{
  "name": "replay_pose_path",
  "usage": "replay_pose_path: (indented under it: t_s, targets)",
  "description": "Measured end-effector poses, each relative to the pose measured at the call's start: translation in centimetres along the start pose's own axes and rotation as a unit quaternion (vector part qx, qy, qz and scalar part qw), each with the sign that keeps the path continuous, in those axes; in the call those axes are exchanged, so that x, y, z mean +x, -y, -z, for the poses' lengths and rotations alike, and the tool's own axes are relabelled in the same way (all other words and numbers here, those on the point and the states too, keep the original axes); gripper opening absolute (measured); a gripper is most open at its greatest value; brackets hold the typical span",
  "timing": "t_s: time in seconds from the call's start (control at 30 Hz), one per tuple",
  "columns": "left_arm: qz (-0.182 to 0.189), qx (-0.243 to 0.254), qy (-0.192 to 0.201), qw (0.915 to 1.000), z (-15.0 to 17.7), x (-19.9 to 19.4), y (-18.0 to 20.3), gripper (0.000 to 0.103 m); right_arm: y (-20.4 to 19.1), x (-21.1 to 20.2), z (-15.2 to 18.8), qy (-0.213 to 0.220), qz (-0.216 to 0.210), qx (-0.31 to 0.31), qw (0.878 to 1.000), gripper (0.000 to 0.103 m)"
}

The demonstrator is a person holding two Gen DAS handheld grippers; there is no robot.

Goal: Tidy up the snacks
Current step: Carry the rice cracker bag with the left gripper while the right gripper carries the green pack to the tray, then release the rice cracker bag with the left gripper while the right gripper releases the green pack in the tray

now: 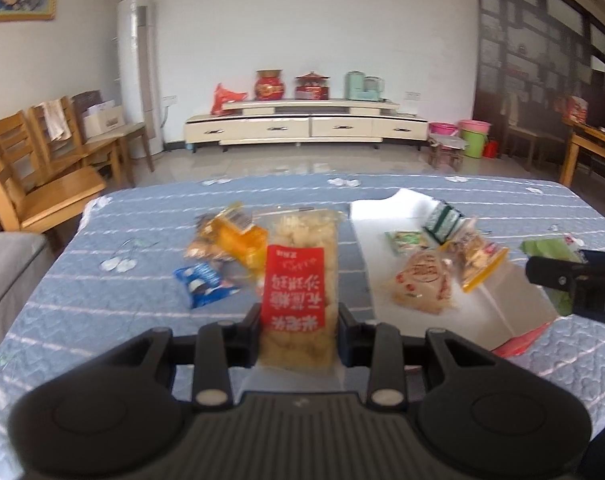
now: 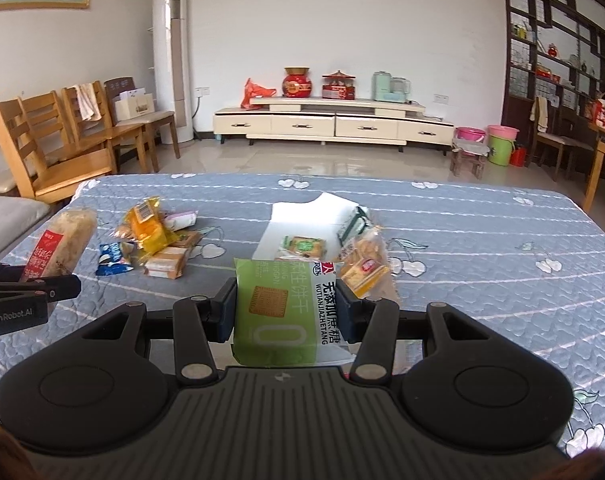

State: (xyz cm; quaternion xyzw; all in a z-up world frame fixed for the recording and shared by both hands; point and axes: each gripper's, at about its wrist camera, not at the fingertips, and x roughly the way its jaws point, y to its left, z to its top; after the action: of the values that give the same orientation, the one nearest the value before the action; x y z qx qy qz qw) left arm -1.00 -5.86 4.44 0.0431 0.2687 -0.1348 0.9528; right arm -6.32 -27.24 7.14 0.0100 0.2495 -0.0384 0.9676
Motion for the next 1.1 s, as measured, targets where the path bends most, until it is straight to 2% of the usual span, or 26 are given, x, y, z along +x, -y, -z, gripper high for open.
replay_pose_path:
  t_s: [0.53,0.77,1.1]
  targets:
    - [0.066,0.052,-0.001,0.9964,-2.1,3.0,6.7,0.034,3.6,1.3,0.1,-0.003,0.047,0.046,0.998,0.06]
    - [0.097,0.059,-0.017,0.9934,-2.0,4.7,8.6,0.034,4.5,3.1,0.3,-0.012,0.053,0.057,0.997,0.06]
    - [0.118,0.064,-0.04,0.9902,-1.4,7.0,10.4,0.034,4.3,5.7,0.2,-0.027,0.045,0.059,0.997,0.06]
